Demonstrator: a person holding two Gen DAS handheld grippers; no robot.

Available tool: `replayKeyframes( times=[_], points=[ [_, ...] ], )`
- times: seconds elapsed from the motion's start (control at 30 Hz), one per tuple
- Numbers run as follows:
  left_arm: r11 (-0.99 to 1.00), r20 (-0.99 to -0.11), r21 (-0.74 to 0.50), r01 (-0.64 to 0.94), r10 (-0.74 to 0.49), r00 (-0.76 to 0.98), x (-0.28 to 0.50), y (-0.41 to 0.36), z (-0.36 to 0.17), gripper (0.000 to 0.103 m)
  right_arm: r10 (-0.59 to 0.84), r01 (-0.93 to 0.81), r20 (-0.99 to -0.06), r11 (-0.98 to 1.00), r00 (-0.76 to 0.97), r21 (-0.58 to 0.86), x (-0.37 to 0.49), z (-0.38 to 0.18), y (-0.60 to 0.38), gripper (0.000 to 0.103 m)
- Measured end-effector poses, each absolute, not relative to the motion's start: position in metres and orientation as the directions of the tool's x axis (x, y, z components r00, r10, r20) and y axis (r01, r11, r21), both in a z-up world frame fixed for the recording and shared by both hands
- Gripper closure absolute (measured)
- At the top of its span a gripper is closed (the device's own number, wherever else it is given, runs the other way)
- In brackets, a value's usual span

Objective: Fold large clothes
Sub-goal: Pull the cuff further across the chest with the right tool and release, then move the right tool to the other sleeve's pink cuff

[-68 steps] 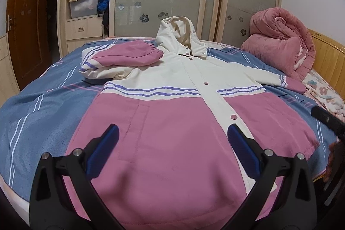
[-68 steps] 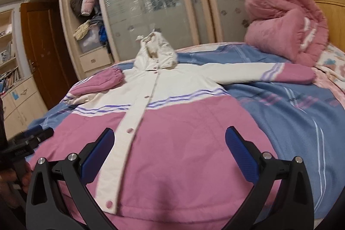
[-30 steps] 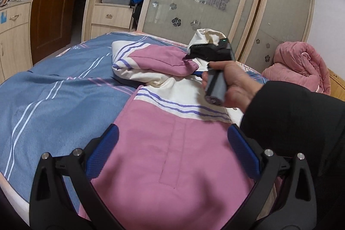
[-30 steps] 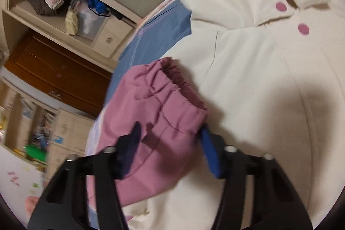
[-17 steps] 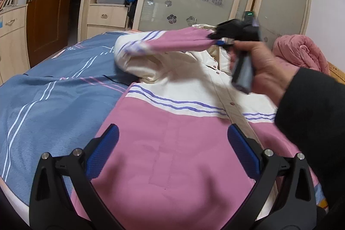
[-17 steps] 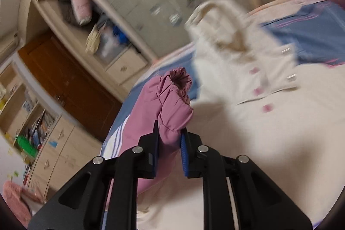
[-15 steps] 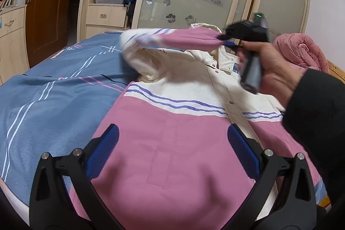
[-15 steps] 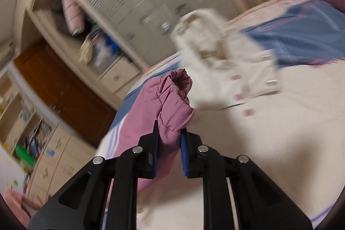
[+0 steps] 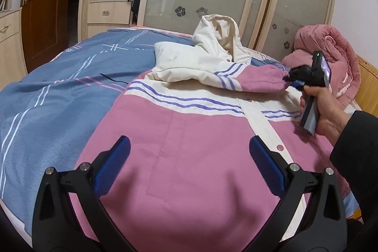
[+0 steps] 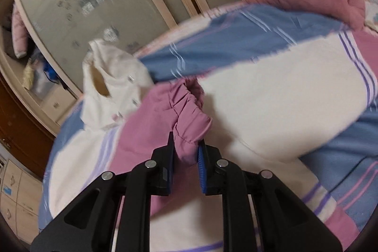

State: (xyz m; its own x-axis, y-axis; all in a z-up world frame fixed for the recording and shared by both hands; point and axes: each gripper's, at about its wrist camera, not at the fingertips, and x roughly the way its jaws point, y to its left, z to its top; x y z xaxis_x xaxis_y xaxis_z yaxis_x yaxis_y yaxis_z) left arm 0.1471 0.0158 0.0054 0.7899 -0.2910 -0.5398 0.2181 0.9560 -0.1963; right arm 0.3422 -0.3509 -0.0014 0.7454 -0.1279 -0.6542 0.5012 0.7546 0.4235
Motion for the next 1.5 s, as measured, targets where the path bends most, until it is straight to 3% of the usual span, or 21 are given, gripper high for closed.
replayKeyframes(
  times=[0.03, 0.13, 0.17, 0.2, 0.27, 0.43, 0.53, 0.83, 1.07, 1.5],
  points=[
    [0.956, -0.541, -0.194, 0.219, -0.291, 0.789, 0.147, 0.014, 0.005, 0.002, -0.120, 0.508, -0.674, 0.755, 0.729, 0.415, 0.342, -0.009, -0.352, 0.086],
    [0.956, -0.546, -0.187, 0.226, -0.293, 0.785, 0.148, 0.009, 0.003, 0.002, -0.056, 0.481, -0.720, 0.779, 0.692, 0.402, 0.346, -0.028, -0.347, 0.072],
    [0.956, -0.547, -0.187, 0.228, -0.294, 0.784, 0.148, 0.007, 0.003, 0.002, -0.058, 0.472, -0.710, 0.785, 0.702, 0.402, 0.341, -0.027, -0.344, 0.061],
    [0.955, -0.547, -0.185, 0.230, -0.295, 0.784, 0.147, 0.005, 0.003, 0.002, -0.058, 0.461, -0.697, 0.788, 0.715, 0.407, 0.337, -0.024, -0.342, 0.043],
    [0.956, -0.547, -0.176, 0.236, -0.294, 0.784, 0.146, 0.001, 0.003, 0.002, -0.056, 0.435, -0.654, 0.788, 0.754, 0.434, 0.321, -0.011, -0.338, 0.022],
    [0.958, -0.545, -0.157, 0.241, -0.287, 0.788, 0.144, 0.000, 0.003, 0.002, -0.034, 0.271, -0.546, 0.893, 0.837, 0.359, 0.234, 0.034, -0.289, 0.018],
    [0.959, -0.545, -0.159, 0.234, -0.283, 0.789, 0.140, 0.005, 0.004, 0.002, -0.047, 0.212, -0.483, 0.932, 0.874, 0.293, 0.157, 0.049, -0.256, 0.003],
    [0.966, -0.509, -0.135, 0.219, -0.257, 0.822, 0.116, 0.021, 0.011, 0.002, -0.189, 0.261, -0.395, 0.956, 0.899, 0.137, 0.028, 0.045, -0.213, 0.001],
    [0.975, -0.490, -0.082, 0.206, -0.219, 0.844, 0.110, 0.017, 0.013, 0.002, -0.187, 0.229, -0.393, 0.971, 0.900, 0.064, 0.022, 0.039, -0.206, 0.001],
    [0.969, -0.491, -0.056, 0.242, -0.238, 0.838, 0.108, -0.001, 0.011, 0.002, -0.178, 0.227, -0.395, 0.970, 0.901, 0.082, 0.015, 0.040, -0.209, 0.001]
  ],
)
